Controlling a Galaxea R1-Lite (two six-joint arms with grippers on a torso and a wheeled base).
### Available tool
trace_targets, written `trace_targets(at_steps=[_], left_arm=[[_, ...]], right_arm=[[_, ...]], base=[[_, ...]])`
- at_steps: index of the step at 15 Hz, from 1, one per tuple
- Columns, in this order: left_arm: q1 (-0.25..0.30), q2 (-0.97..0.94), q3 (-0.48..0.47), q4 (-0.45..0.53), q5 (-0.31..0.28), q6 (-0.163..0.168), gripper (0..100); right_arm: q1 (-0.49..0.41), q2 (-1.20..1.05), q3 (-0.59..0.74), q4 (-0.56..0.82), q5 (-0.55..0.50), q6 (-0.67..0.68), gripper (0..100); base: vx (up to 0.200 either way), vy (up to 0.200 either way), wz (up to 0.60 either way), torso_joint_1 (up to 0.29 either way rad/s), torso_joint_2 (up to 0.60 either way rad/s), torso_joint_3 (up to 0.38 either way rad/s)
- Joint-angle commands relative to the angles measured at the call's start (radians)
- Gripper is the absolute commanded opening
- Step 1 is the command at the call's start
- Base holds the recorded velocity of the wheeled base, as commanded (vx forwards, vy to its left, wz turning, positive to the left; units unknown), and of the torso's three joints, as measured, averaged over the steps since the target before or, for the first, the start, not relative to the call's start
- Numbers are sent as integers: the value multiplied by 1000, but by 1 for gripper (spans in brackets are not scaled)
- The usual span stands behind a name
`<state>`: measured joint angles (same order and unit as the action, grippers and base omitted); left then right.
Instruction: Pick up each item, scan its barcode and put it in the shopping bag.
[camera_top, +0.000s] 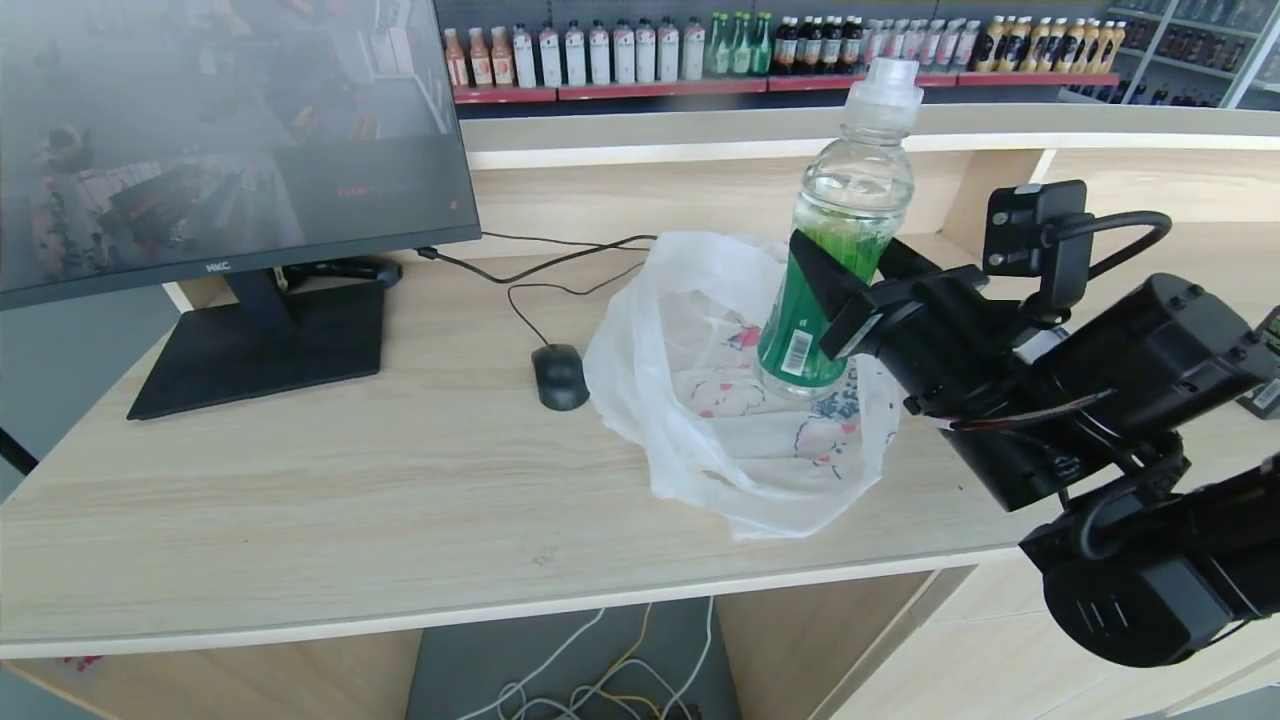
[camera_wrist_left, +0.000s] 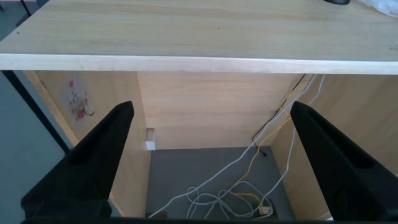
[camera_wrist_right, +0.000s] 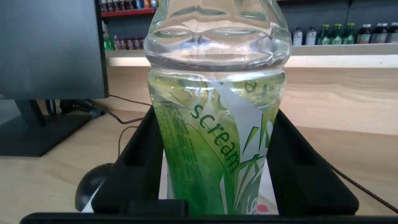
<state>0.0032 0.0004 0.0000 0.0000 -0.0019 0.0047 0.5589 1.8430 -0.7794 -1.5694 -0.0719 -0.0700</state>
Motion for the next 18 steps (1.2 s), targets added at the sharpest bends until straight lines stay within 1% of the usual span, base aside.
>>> trace_targets(at_steps=[1, 3, 5, 7, 11, 14, 18], left_arm=[[0, 0, 0, 0, 0, 0, 100], [0, 0, 0, 0, 0, 0, 100], [0, 0, 0, 0, 0, 0, 100], [0, 0, 0, 0, 0, 0, 100], [0, 0, 0, 0, 0, 0, 100], [0, 0, 0, 0, 0, 0, 100], [0, 0, 0, 0, 0, 0, 100]], right_arm=[[16, 30, -9, -1, 6, 4, 0], [15, 64, -92, 35, 12, 4, 0], [15, 81, -199, 170, 12, 4, 0], [15, 101, -270, 239, 11, 3, 0], [15, 124, -333, 304, 11, -8, 0], [16, 153, -365, 307, 9, -10, 0], [15, 256, -497, 308, 9, -27, 0]], base=[[0, 0, 0, 0, 0, 0], [0, 0, 0, 0, 0, 0], [0, 0, 0, 0, 0, 0], [0, 0, 0, 0, 0, 0], [0, 0, 0, 0, 0, 0], [0, 0, 0, 0, 0, 0], [0, 0, 0, 0, 0, 0]])
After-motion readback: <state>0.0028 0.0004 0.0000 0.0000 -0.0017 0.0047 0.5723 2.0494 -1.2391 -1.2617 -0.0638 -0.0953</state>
